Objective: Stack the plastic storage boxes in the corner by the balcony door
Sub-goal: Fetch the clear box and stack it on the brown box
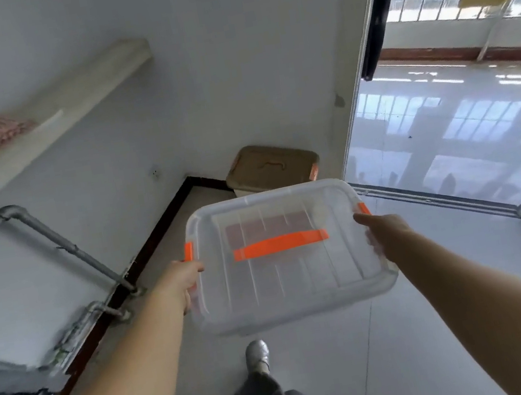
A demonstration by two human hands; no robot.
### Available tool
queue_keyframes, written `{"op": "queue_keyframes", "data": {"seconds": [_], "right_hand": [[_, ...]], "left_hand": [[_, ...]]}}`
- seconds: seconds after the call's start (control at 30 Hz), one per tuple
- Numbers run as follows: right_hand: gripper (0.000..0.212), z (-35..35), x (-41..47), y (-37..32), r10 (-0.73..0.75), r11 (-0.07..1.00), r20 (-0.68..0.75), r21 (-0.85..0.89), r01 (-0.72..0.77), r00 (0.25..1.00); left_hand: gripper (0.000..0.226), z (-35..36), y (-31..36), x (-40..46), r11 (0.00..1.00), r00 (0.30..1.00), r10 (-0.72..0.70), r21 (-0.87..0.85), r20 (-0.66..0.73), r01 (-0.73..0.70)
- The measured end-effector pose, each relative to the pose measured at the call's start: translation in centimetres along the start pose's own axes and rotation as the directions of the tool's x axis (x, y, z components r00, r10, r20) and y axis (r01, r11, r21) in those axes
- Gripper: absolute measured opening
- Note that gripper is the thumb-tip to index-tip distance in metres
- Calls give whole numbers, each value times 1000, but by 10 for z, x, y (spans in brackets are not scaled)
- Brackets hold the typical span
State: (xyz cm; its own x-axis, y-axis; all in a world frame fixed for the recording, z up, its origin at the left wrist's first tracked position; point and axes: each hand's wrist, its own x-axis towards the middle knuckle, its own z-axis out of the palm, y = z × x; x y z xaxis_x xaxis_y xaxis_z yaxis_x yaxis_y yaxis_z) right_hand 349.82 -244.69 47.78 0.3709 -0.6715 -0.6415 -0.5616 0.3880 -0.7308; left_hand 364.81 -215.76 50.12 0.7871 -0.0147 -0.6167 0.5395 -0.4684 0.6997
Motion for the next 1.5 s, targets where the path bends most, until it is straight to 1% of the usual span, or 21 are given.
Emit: {"op": "queue_keyframes", "data": {"seconds": [0.07,0.17,0.23,0.4,0.53,0.67,0.8,0.87,0.97,1.07,1.17,1.3,1.4,1.5], "right_hand": [[38,25,28,-22,24,1000,-31,3,-24,999],[37,57,59,-55,70,997,-69,45,-67,995],[36,72,77,-77,80,994,-87,76,-74,993],[31,110,138,-131,130,979,-151,177,-103,980],[35,126,197,-162,150,973,-188,204,-110,971],[39,140,253,-192,154,975,-182,190,-119,971],[40,156,310,-224,186,972,-180,176,-154,966],[39,163,324,-234,195,972,-191,167,-164,962],[39,173,353,-240,262,958,-198,172,-230,945],[38,184,377,-238,335,931,-198,221,-291,921],[38,193,391,-238,365,917,-218,253,-308,905],[37,203,414,-241,396,907,-242,254,-336,886],[35,209,425,-244,412,902,-237,243,-357,880],[36,212,431,-246,418,902,-246,232,-365,875]], "left_hand": [[39,1,31,44,999,1000,5,36,21,-6],[40,-2,80,98,995,997,-23,97,78,15],[38,-1,111,127,994,993,-9,111,116,-4],[41,21,192,214,975,991,14,216,135,-43],[42,56,243,277,976,983,-4,215,185,-37],[44,89,281,325,982,984,-12,188,179,-22],[35,122,322,380,988,980,-24,154,198,-7],[29,133,336,397,994,974,-20,109,228,-5],[21,154,352,430,994,962,-72,95,262,49],[27,170,361,464,988,954,-117,130,277,83],[26,182,363,490,984,952,-135,149,276,96],[32,195,360,519,978,941,-188,139,280,154],[31,199,360,534,970,929,-231,139,289,198],[30,201,359,547,963,921,-252,167,299,209]]}}
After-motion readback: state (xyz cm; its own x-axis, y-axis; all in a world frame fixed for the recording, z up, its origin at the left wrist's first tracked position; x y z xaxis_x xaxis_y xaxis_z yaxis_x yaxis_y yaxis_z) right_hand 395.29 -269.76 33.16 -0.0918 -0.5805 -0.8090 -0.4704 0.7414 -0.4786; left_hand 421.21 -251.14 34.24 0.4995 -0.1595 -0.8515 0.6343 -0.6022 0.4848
